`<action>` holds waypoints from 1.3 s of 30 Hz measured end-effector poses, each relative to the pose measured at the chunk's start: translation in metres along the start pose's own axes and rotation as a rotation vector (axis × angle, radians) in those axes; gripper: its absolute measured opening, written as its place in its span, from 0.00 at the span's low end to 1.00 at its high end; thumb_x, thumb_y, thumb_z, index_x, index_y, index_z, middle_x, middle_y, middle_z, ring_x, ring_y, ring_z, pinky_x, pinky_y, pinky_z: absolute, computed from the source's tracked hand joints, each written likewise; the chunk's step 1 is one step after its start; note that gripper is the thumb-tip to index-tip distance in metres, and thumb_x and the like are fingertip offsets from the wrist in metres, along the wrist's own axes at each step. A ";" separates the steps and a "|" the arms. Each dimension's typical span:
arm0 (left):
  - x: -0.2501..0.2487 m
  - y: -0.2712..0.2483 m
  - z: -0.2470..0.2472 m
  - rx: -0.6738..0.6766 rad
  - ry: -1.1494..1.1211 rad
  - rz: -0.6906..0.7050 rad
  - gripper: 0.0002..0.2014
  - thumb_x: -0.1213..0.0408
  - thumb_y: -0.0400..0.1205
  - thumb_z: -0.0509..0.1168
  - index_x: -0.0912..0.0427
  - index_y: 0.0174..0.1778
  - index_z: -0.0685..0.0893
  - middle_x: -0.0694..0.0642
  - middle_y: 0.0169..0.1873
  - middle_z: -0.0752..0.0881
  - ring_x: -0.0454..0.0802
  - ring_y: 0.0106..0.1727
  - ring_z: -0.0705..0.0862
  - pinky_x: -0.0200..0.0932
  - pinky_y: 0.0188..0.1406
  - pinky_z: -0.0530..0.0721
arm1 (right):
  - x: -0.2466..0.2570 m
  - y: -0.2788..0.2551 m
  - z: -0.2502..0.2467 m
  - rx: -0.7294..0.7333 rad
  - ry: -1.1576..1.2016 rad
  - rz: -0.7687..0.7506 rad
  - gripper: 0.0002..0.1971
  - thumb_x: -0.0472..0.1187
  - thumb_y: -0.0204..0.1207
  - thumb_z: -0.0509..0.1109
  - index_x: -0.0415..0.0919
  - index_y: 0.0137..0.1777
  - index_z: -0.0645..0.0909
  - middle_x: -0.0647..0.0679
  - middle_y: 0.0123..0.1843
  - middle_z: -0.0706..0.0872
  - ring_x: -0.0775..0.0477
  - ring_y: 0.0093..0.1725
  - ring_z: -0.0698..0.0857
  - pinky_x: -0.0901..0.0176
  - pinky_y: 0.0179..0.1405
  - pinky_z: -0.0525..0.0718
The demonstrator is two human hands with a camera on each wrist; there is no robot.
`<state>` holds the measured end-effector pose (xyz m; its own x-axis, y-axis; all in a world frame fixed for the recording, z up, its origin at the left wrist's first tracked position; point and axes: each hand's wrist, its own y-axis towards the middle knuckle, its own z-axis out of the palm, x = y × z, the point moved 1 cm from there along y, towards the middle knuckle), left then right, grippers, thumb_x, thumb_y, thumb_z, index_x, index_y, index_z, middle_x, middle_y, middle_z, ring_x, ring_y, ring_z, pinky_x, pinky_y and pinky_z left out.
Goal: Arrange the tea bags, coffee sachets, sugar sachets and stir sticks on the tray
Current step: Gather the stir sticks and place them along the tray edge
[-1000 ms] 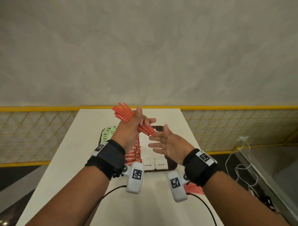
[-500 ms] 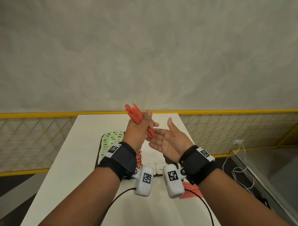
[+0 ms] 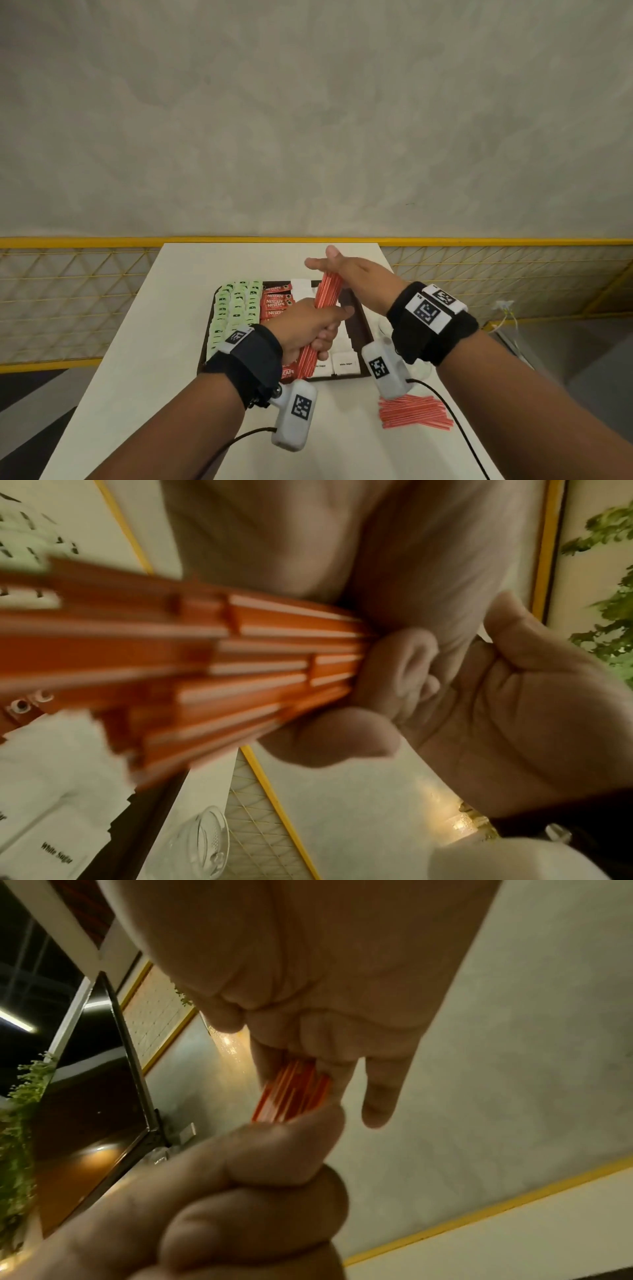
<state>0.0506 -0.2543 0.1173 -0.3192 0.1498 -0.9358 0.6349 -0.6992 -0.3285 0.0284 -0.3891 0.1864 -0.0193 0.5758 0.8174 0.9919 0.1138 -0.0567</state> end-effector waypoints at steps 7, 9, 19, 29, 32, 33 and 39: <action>-0.003 0.000 0.004 0.032 0.117 -0.050 0.23 0.60 0.81 0.69 0.54 0.20 0.71 0.51 0.18 0.68 0.46 0.18 0.63 0.41 0.25 0.71 | -0.012 0.012 0.013 -0.208 -0.287 -0.028 0.17 0.59 0.75 0.72 0.44 0.42 0.83 0.51 0.38 0.86 0.54 0.37 0.82 0.62 0.39 0.79; -0.004 0.002 0.005 0.043 0.131 -0.064 0.23 0.61 0.81 0.69 0.54 0.19 0.71 0.51 0.17 0.68 0.45 0.18 0.64 0.41 0.25 0.72 | -0.015 0.013 0.016 -0.204 -0.284 -0.047 0.17 0.55 0.73 0.76 0.41 0.36 0.81 0.52 0.31 0.82 0.56 0.32 0.79 0.63 0.35 0.76; 0.007 0.005 -0.011 0.188 0.032 -0.047 0.15 0.49 0.80 0.70 0.55 0.33 0.85 0.52 0.26 0.79 0.44 0.23 0.75 0.41 0.32 0.83 | -0.040 0.016 0.012 -0.420 -0.165 -0.094 0.18 0.36 0.72 0.74 0.46 0.26 0.70 0.56 0.25 0.74 0.60 0.25 0.71 0.68 0.27 0.70; 0.036 0.015 -0.025 -0.125 -0.634 -0.096 0.28 0.43 0.84 0.61 0.68 0.61 0.81 0.67 0.46 0.88 0.54 0.33 0.90 0.39 0.23 0.88 | -0.045 0.011 0.024 -0.669 -0.250 -0.150 0.16 0.46 0.80 0.69 0.44 0.32 0.72 0.53 0.28 0.77 0.53 0.29 0.76 0.56 0.31 0.77; 0.040 0.022 -0.025 -0.228 -0.651 -0.106 0.25 0.47 0.83 0.66 0.68 0.60 0.83 0.65 0.43 0.88 0.46 0.24 0.83 0.33 0.17 0.82 | -0.042 0.011 0.043 -0.570 -0.378 -0.149 0.16 0.54 0.82 0.64 0.46 0.36 0.75 0.54 0.32 0.79 0.53 0.33 0.79 0.56 0.34 0.79; 0.043 0.025 -0.026 -0.260 -0.633 -0.120 0.23 0.48 0.83 0.66 0.67 0.58 0.83 0.63 0.41 0.87 0.43 0.22 0.80 0.31 0.14 0.78 | -0.041 0.012 0.046 -0.550 -0.412 -0.154 0.17 0.55 0.83 0.62 0.46 0.37 0.75 0.54 0.33 0.78 0.53 0.34 0.79 0.57 0.34 0.77; 0.054 0.030 -0.037 -0.282 -0.709 -0.133 0.11 0.57 0.86 0.63 0.63 0.51 0.81 0.56 0.29 0.79 0.38 0.16 0.67 0.28 0.09 0.65 | -0.035 0.015 0.049 -0.360 -0.376 -0.163 0.25 0.61 0.85 0.47 0.47 0.54 0.81 0.53 0.49 0.83 0.55 0.48 0.81 0.59 0.49 0.77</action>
<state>0.0788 -0.2410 0.0525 -0.7192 -0.3294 -0.6117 0.6843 -0.4879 -0.5419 0.0377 -0.3681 0.1290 -0.1541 0.8313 0.5341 0.9513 -0.0212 0.3075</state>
